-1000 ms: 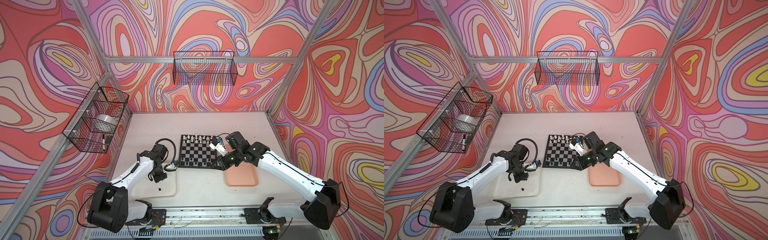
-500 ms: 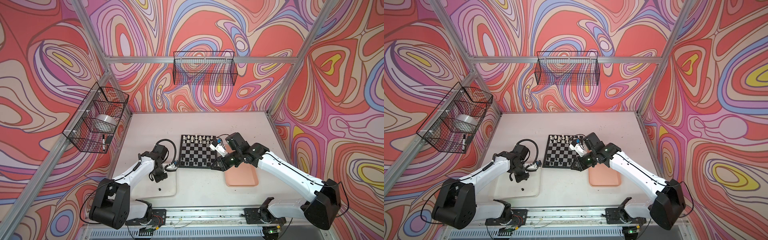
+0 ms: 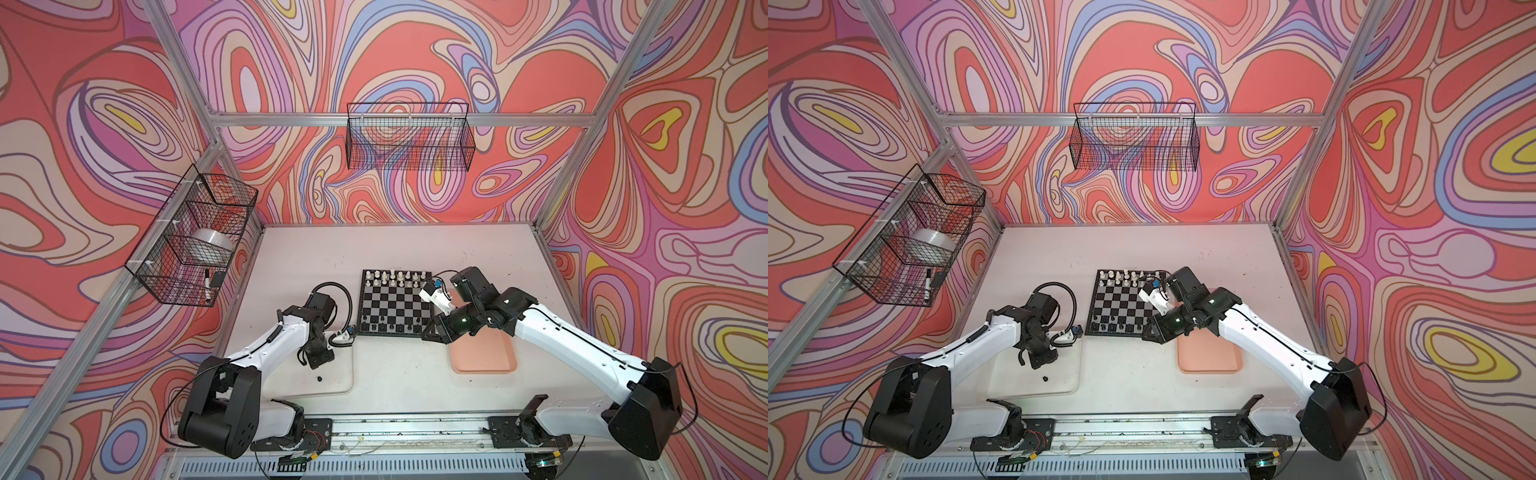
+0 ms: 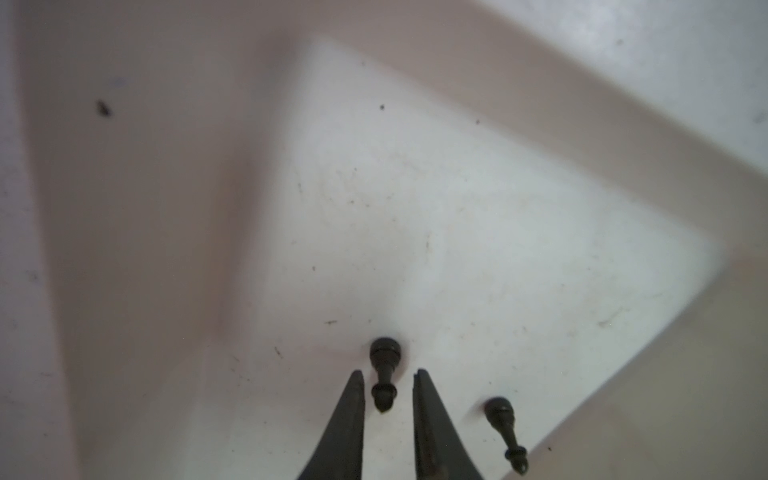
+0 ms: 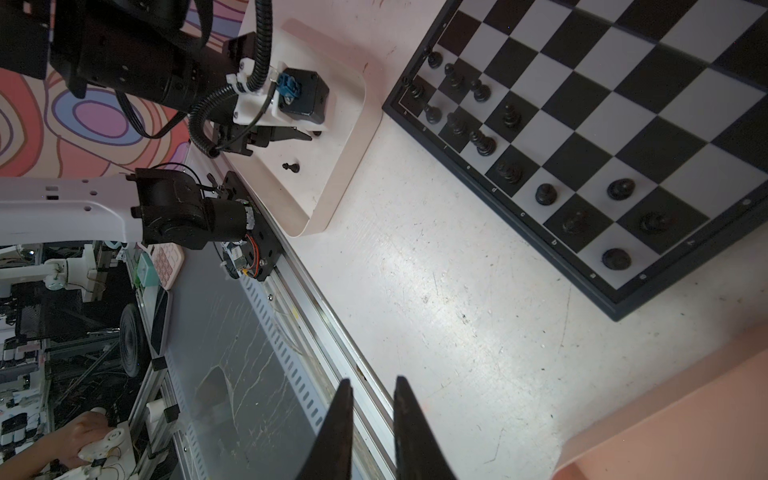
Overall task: Set up the chess pieces on the board
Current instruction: 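Lower and close the left gripper around a black pawn in the white tray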
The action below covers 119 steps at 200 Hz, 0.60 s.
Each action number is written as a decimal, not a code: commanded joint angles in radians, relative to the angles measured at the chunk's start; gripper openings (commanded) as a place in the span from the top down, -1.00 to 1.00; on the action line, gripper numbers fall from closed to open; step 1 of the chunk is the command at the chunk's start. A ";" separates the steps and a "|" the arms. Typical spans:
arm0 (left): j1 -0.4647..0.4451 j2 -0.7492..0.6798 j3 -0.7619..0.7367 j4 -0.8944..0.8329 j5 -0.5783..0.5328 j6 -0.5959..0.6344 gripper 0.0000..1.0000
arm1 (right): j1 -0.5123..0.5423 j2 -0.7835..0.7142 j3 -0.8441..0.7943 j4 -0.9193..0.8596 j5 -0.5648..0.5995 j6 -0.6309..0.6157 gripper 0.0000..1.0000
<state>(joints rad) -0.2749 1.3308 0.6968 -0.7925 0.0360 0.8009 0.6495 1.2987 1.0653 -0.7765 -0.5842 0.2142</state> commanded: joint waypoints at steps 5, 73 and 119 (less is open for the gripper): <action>0.006 -0.013 -0.012 0.012 0.007 0.021 0.58 | 0.005 -0.014 -0.013 0.012 0.006 -0.005 0.63; 0.005 -0.025 -0.005 0.011 0.002 0.022 0.60 | 0.005 -0.016 -0.021 0.018 0.007 -0.003 0.63; 0.006 -0.026 -0.005 0.009 0.003 0.021 0.64 | 0.004 -0.023 -0.033 0.021 0.007 -0.001 0.63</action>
<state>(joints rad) -0.2749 1.3163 0.6952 -0.7803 0.0353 0.8009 0.6495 1.2980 1.0481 -0.7692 -0.5838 0.2146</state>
